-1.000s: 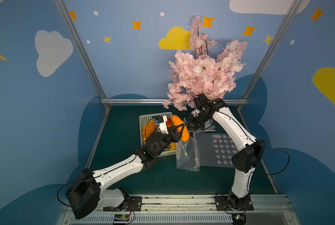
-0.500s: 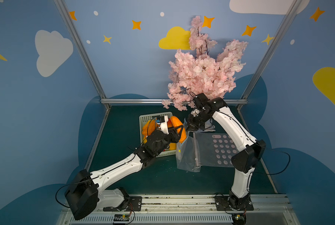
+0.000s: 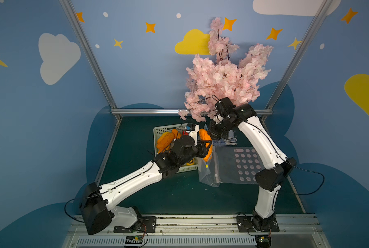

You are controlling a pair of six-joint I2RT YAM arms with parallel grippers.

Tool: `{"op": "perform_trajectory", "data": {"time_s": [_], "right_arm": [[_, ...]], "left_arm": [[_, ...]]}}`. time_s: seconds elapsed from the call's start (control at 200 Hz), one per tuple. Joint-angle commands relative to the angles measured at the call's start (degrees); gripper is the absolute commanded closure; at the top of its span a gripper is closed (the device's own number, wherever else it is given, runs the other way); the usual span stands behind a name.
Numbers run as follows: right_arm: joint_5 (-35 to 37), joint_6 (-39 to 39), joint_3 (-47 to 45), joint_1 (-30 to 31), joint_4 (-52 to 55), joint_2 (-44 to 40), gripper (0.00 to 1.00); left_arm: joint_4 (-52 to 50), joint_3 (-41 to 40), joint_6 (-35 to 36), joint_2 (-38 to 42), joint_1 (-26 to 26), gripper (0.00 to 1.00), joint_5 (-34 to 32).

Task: Place the mango in a zip-top bag and seal the zipper
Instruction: Place the mango in the zipper food storage bag, then adjust the zipper food storage bag at the center of the board.

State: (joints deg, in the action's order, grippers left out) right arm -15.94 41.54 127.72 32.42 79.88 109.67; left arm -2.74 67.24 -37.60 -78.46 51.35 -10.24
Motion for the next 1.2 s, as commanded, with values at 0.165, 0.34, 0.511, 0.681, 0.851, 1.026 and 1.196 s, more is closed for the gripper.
{"op": "perform_trajectory", "data": {"time_s": [0.165, 0.34, 0.511, 0.681, 0.851, 1.026, 1.196], "right_arm": [[2.83, 0.19, 2.91, 0.1, 1.8, -3.93, 1.0], [7.26, -0.35, 5.86, 0.23, 4.94, -4.93, 1.0], [12.19, -0.78, 6.58, 0.23, 6.56, -6.63, 1.0], [12.95, 1.01, 6.84, 0.16, 6.63, -6.67, 1.0], [10.15, 4.02, 6.66, -1.62, 5.77, -6.64, 1.0], [7.29, 4.52, 6.45, -3.3, 3.51, -6.75, 1.0], [4.54, 4.67, 5.37, -4.56, 2.18, -6.75, 1.0]], "left_arm": [[-12.34, 5.92, 1.61, -0.9, 0.85, 0.46, -1.37], [-18.04, 12.5, -0.39, -0.91, 0.88, 0.32, -0.34], [-26.85, 19.41, -1.35, -3.15, 0.77, 0.26, 0.37], [-29.68, 23.15, -1.24, -4.04, 0.78, 0.26, 0.06], [-36.86, 28.31, 0.47, -3.6, -0.17, 0.25, -6.56], [-42.59, 26.61, -3.53, -1.39, -7.87, 0.24, -10.14], [-28.22, 20.41, -4.09, -0.17, -12.58, 0.26, 2.01]]}}
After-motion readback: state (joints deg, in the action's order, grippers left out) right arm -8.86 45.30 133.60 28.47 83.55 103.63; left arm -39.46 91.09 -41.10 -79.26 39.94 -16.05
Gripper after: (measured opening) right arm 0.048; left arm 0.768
